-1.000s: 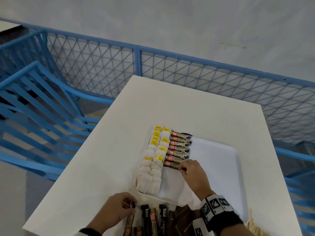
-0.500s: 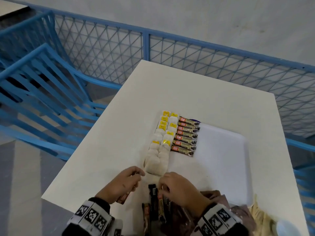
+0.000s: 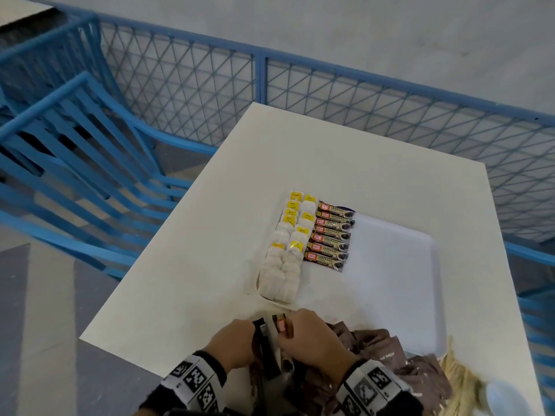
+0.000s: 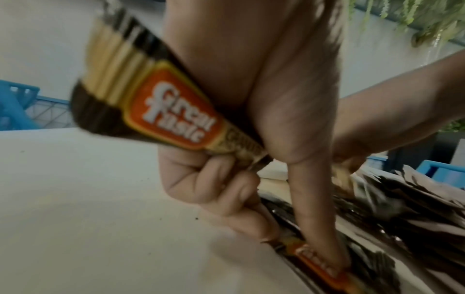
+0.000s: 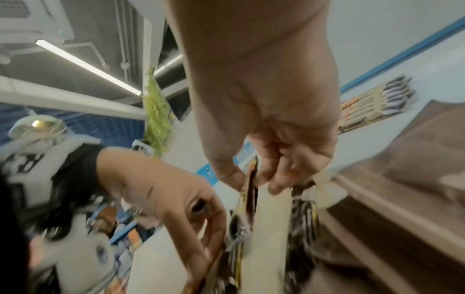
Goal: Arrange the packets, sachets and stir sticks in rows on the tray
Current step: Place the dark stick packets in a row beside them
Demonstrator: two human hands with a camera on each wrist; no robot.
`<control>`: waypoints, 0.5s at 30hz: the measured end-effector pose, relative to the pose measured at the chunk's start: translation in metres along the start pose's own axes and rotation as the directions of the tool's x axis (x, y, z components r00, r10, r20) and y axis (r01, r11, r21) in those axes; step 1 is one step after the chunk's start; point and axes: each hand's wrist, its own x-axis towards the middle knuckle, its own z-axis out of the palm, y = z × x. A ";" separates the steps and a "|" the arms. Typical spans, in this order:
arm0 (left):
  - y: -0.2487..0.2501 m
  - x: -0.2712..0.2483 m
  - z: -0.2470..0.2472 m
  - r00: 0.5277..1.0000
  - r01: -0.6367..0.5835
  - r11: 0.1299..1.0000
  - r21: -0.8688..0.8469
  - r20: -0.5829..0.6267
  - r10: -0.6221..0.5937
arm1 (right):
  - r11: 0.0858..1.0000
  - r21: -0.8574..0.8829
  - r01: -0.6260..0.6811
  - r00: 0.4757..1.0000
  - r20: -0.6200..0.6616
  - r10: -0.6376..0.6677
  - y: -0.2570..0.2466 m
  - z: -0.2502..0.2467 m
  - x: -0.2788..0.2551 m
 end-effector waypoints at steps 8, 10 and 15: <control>-0.020 -0.001 -0.001 0.995 -0.080 0.997 -0.018 -0.069 0.078 | 0.985 0.112 -0.128 0.988 -0.075 0.137 0.015 -0.030 -0.004; -0.022 -0.003 -0.002 0.984 -0.151 0.988 -0.044 -0.100 0.146 | 0.986 -0.083 -0.142 0.988 -0.069 0.137 0.017 -0.025 -0.006; -0.023 -0.008 -0.004 0.928 -0.371 0.926 -0.064 -0.008 0.372 | 0.888 -0.442 -0.130 0.991 -0.034 0.129 0.013 -0.011 -0.003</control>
